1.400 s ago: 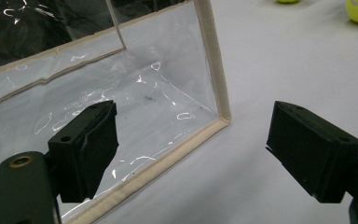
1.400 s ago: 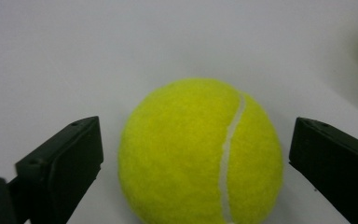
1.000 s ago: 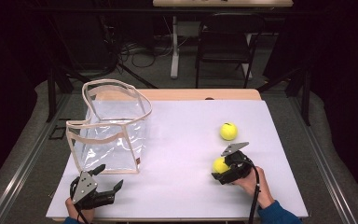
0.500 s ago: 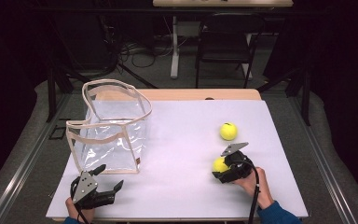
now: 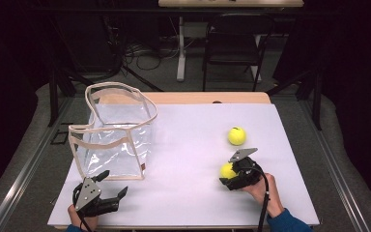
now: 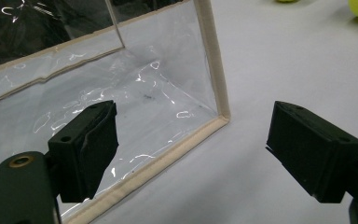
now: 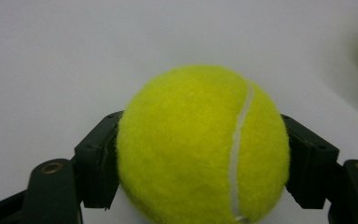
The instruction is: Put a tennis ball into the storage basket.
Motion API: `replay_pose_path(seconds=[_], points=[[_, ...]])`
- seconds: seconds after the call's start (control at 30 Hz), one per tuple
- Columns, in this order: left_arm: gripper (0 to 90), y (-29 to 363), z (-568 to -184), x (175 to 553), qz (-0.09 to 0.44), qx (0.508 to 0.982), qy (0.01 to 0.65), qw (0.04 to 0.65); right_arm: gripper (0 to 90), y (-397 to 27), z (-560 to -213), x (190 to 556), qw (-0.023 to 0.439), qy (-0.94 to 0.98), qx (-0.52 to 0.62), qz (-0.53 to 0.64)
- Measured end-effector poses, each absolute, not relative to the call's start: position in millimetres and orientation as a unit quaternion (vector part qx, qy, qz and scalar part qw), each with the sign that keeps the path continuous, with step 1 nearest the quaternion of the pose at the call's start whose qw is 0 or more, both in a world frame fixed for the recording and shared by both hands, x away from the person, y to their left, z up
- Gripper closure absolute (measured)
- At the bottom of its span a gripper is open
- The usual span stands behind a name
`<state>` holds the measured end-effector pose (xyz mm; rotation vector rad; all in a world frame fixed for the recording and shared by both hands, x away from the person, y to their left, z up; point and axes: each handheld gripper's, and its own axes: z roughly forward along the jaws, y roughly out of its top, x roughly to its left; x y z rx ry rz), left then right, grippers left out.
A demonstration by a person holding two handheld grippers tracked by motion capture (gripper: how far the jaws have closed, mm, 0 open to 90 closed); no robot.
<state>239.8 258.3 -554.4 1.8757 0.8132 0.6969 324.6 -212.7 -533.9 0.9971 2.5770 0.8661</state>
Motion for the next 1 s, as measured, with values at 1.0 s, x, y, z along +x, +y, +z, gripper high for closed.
replay_pose_path(seconds=[1.0], points=[[15.9, 258.7, -553.9, 239.0, 0.291, 0.762, 0.333, 0.473, 25.3, -202.4, -514.6, 319.8, 0.129, 0.883, 0.33, 0.308]])
